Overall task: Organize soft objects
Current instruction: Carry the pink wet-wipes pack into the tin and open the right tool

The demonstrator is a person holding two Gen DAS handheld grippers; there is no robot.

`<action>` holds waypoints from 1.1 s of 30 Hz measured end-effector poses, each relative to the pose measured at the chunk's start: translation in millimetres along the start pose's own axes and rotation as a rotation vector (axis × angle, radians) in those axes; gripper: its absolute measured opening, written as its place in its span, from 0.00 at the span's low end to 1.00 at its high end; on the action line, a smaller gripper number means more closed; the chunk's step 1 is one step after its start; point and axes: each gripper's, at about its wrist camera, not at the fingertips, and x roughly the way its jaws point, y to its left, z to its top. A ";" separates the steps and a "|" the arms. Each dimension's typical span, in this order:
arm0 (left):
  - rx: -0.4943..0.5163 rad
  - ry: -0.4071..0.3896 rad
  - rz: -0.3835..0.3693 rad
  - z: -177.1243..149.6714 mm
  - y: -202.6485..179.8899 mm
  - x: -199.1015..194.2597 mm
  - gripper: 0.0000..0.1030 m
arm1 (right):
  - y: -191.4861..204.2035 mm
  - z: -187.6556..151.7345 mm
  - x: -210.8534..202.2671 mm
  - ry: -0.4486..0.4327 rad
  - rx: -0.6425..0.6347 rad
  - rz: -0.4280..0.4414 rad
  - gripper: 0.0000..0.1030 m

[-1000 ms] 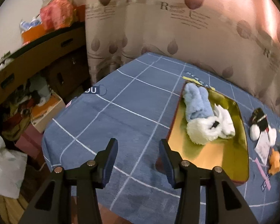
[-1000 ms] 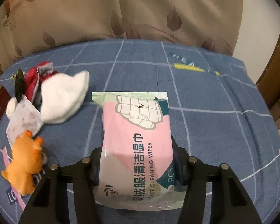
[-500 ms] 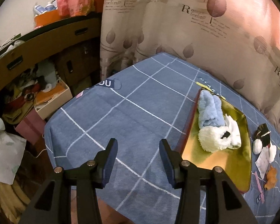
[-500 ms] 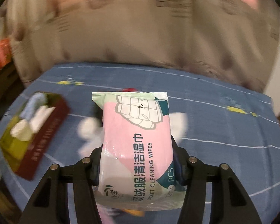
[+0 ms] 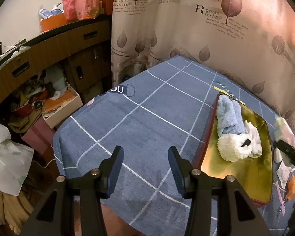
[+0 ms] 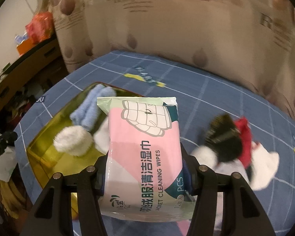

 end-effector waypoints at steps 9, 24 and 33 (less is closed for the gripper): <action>0.012 0.002 -0.003 -0.1 -2.8 -0.7 0.47 | 34.8 31.7 40.7 0.029 -0.023 0.023 0.52; 0.058 0.018 -0.020 -3.8 -15.9 4.7 0.47 | 66.3 38.5 60.0 -0.001 -0.124 0.024 0.82; 0.094 0.022 -0.023 -9.0 -24.0 4.0 0.47 | 47.7 15.6 14.7 -0.060 -0.124 0.020 0.83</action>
